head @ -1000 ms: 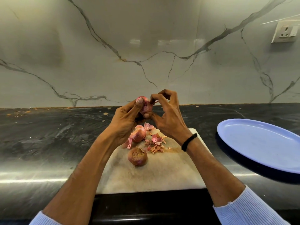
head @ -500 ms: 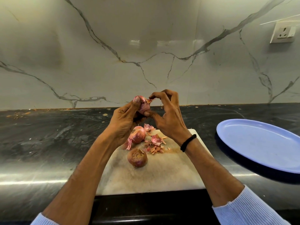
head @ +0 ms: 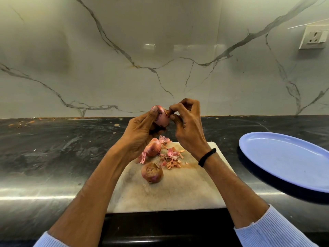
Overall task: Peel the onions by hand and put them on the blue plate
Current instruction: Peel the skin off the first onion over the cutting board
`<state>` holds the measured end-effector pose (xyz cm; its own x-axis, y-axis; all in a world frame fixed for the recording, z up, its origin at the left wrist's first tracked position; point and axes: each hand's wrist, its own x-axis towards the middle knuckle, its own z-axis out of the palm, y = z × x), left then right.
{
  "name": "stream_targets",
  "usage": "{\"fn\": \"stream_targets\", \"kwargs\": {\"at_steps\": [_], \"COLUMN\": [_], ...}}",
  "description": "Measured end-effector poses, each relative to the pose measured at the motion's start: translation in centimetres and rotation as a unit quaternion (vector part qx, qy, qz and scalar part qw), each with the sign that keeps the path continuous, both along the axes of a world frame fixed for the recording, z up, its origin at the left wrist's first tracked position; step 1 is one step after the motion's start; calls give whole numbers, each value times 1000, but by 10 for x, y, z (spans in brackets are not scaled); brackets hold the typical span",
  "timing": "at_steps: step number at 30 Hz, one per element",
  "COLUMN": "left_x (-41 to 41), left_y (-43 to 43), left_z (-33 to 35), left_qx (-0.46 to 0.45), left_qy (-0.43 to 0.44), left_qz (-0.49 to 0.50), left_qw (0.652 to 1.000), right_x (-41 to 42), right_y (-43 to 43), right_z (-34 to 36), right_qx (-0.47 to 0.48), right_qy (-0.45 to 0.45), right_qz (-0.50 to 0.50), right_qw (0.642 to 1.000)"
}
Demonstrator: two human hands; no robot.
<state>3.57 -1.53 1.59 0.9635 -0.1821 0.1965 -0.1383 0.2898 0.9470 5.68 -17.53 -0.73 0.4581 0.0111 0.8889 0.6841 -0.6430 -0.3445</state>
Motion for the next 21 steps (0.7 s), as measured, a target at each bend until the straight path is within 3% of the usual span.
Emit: {"fn": "stream_targets", "kwargs": {"at_steps": [10,21], "left_x": [-3,-3], "left_y": [1,2], "left_z": [7,6], "left_qx": [-75,-12], "left_qy": [45,24], "left_qz": [7,23], "left_qw": [996,999], "right_x": [5,-4], "right_y": [-4,1], "right_z": [0,1], "right_qx": [60,-16], "right_qy": [26,-24], "right_qz": [-33,19], "right_qw": [997,999]}}
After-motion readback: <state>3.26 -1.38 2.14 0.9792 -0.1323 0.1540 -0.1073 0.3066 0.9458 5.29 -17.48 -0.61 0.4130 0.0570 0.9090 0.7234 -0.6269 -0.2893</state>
